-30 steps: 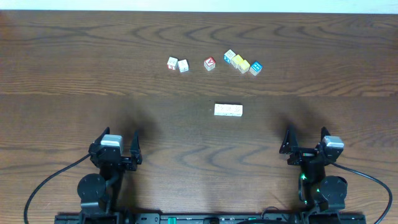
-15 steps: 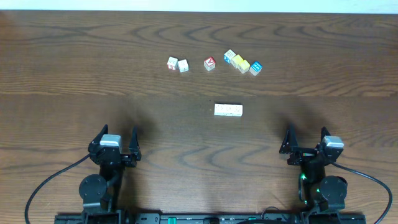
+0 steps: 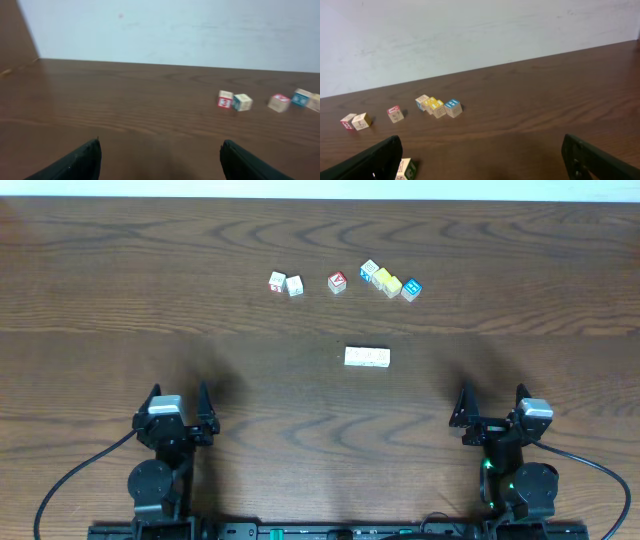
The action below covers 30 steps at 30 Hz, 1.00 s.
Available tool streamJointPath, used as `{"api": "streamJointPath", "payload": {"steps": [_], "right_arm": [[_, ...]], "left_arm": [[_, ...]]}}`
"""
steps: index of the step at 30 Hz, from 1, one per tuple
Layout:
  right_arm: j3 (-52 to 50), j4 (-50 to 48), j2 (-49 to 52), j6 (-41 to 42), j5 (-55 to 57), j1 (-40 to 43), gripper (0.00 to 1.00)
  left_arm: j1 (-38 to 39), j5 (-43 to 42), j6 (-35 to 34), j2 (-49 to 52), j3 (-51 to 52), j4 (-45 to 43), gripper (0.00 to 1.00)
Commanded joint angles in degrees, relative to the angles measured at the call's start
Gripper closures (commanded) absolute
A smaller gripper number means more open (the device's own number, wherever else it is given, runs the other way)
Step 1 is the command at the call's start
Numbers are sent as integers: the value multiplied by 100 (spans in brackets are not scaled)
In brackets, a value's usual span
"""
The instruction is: Lift 3 blocks
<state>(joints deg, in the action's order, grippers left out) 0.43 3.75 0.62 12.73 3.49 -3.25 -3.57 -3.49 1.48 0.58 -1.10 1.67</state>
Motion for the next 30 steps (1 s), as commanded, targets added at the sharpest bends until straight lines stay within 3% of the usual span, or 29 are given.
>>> {"api": "streamJointPath", "payload": {"steps": [1,30], "right_arm": [[-11,15,-33,-81,55,26,1],[-11,15,-33,-81,55,26,1]], "left_arm": [[-22,247,-151,-52,90,249,23],[-22,304,-48,-35,87,247,24]]}}
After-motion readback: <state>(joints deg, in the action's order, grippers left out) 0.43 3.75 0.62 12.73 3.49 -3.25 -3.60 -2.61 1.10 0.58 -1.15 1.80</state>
